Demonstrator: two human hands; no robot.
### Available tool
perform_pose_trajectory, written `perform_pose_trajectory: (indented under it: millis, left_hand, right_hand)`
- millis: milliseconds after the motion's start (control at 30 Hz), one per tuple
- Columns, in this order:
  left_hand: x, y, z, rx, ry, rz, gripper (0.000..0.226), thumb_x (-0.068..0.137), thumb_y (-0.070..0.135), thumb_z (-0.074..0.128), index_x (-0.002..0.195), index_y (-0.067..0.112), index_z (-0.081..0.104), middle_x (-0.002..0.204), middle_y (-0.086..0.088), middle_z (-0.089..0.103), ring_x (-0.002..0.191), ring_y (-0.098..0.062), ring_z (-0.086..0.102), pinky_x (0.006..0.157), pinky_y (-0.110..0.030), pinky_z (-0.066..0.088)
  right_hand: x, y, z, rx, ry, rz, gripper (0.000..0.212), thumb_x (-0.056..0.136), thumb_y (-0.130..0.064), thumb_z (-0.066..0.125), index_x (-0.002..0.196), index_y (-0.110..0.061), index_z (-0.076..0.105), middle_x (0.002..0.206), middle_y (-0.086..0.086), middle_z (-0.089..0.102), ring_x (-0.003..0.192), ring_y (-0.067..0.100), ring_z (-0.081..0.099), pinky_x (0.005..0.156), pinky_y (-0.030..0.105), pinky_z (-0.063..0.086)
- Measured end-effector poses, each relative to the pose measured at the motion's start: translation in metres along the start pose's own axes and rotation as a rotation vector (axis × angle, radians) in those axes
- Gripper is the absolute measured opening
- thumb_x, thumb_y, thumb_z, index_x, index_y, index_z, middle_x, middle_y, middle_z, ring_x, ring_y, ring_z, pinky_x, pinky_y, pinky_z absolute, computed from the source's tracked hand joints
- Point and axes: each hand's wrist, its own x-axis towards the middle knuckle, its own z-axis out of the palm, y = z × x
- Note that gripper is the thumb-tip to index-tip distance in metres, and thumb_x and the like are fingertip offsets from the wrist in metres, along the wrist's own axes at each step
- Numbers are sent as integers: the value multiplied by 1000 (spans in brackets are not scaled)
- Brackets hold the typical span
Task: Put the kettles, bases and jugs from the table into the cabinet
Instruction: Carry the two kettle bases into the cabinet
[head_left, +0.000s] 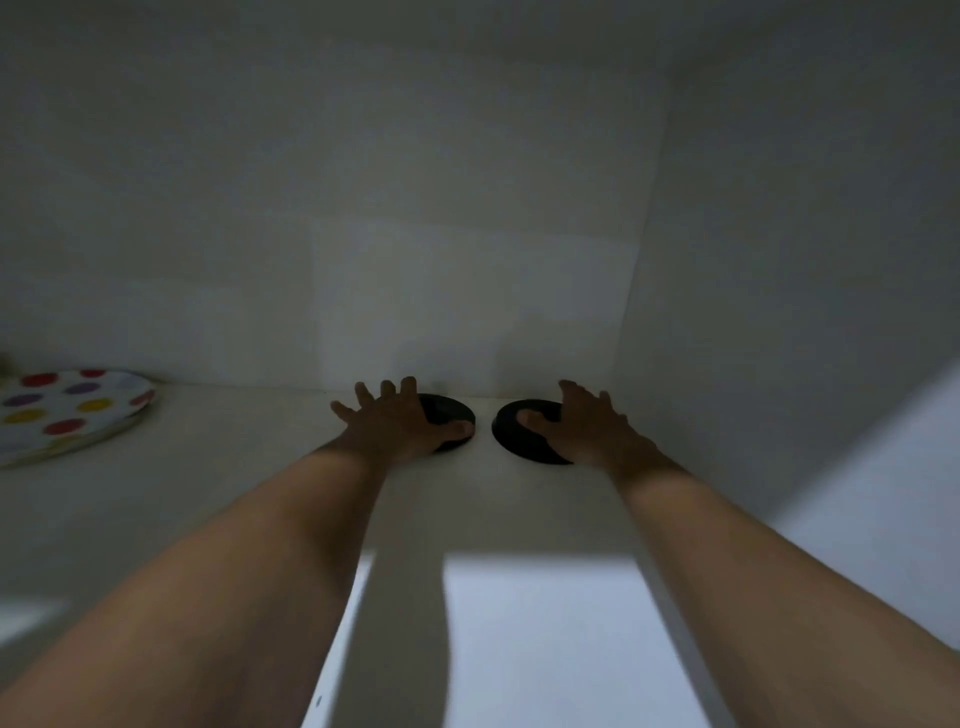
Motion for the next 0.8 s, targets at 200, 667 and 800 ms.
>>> perform_pose_trajectory:
  millis: [200, 667, 800]
  left_hand:
    - [-80, -8, -48, 50, 94, 102, 102, 79, 86, 39, 158, 29, 8, 166, -6, 10, 151, -40, -1, 116, -67, 2]
    - [-332, -72, -146, 99, 247, 224, 87, 88, 77, 36, 157, 26, 19, 163, -10, 23, 150, -41, 11, 117, -64, 14]
    - [-391, -91, -169, 86, 302, 229, 86, 90, 74, 36, 158, 25, 18, 164, -10, 20, 151, -40, 9, 117, -64, 12]
  right_hand:
    - [-82, -30, -39, -85, 75, -54, 92, 94, -72, 44, 161, -17, 14, 170, 7, 17, 156, 37, 8, 122, 60, 16]
    - [-321, -101, -94, -104, 226, -158, 89, 86, -73, 54, 153, -17, 32, 154, 16, 43, 143, 42, 36, 110, 57, 40]
    - [-374, -132, -106, -114, 241, -207, 90, 90, -70, 53, 157, -17, 27, 159, 15, 37, 150, 40, 26, 114, 60, 32]
